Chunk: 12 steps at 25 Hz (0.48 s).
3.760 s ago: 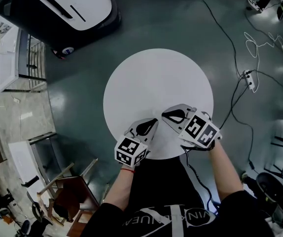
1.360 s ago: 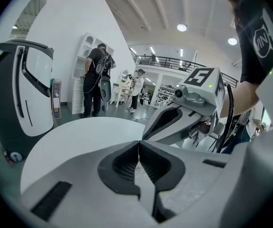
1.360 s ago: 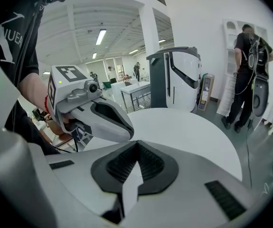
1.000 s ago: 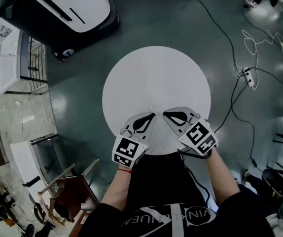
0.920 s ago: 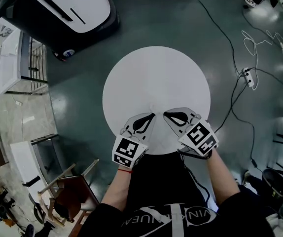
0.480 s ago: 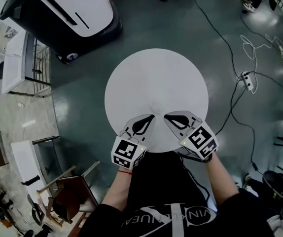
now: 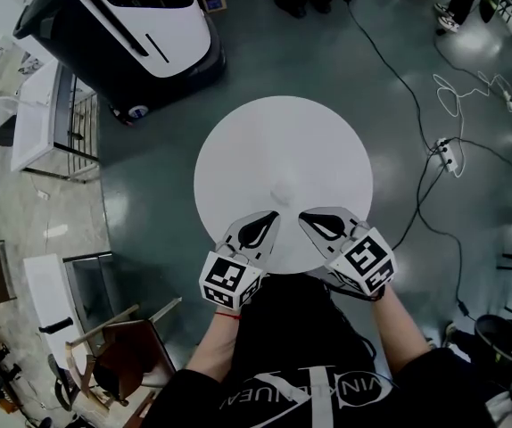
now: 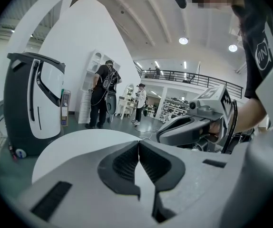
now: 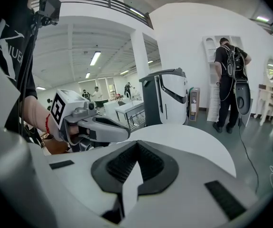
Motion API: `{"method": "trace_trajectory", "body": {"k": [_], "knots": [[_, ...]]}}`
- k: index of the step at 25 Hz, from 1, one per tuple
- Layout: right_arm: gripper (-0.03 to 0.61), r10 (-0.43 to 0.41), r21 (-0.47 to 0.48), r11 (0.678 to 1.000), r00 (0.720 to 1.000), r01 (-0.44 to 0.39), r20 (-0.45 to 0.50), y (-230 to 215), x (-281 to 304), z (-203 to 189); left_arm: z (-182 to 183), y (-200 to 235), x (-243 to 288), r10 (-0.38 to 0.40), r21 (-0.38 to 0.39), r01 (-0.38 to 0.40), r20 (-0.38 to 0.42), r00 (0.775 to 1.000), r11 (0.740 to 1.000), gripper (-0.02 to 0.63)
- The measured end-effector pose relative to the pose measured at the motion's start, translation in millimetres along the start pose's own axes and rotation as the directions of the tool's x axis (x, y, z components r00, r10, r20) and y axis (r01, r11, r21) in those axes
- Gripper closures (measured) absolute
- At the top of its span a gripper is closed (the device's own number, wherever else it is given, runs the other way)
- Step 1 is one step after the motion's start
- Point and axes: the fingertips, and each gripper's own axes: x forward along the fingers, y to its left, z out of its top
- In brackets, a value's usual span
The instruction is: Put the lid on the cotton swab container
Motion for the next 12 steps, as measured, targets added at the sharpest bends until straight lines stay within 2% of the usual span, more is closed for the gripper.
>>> {"method": "trace_trajectory", "body": {"k": [12], "knots": [[0.575,-0.015,0.005,1.000,0.998,0.015,0.062,17,-29,14,13,-21,-19,0.012,-0.002,-0.012,0.039,0.999,1.000,0.604]]}}
